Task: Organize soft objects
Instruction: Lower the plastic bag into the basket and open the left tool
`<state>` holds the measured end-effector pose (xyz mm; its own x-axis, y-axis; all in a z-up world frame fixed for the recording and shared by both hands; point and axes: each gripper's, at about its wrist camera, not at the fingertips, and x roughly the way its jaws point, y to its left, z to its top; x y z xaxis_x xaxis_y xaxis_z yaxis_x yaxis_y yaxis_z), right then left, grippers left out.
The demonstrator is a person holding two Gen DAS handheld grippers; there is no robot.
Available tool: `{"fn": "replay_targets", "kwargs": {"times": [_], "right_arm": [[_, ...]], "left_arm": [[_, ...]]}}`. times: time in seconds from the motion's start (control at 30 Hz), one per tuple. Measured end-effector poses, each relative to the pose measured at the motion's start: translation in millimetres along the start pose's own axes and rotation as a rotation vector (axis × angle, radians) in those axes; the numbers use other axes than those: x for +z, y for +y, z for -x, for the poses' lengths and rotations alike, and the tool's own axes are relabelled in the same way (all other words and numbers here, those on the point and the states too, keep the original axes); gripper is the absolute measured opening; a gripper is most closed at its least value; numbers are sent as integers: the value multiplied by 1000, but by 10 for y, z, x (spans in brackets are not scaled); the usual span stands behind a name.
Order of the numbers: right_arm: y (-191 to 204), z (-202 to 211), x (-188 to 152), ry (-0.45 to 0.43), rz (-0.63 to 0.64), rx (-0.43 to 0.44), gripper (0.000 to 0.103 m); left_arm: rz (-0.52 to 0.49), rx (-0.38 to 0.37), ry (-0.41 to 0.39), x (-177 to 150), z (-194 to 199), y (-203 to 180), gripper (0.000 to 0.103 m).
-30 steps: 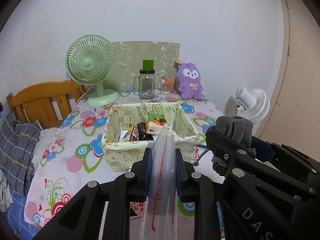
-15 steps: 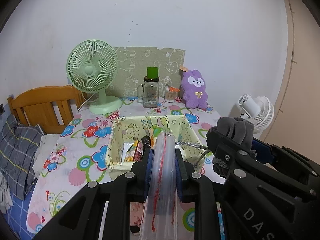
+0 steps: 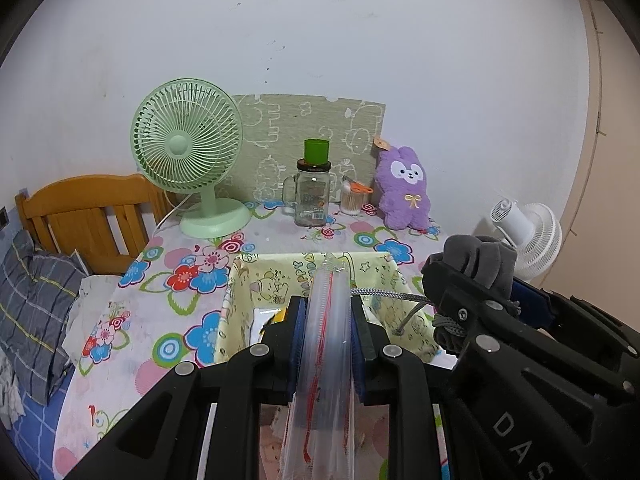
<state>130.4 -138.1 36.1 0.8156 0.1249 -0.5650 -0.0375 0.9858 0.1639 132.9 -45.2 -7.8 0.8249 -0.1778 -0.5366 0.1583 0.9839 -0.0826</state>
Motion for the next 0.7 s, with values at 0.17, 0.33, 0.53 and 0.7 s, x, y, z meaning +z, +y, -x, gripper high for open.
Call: {"fn": "replay_targets", "kwargs": {"times": [0.17, 0.33, 0.53, 0.7], "right_arm": [[-2, -198, 94, 6, -3, 3, 37], [-20, -401, 164, 14, -11, 10, 37], [-49, -638, 221, 32, -22, 18, 37], [-63, -834, 269, 44, -30, 27, 37]], "left_arm": [[5, 15, 5, 70, -153, 51, 20], [15, 19, 15, 138, -320, 90, 20], [28, 23, 27, 197, -535, 137, 20], [33, 34, 34, 247, -698, 182, 20]]}}
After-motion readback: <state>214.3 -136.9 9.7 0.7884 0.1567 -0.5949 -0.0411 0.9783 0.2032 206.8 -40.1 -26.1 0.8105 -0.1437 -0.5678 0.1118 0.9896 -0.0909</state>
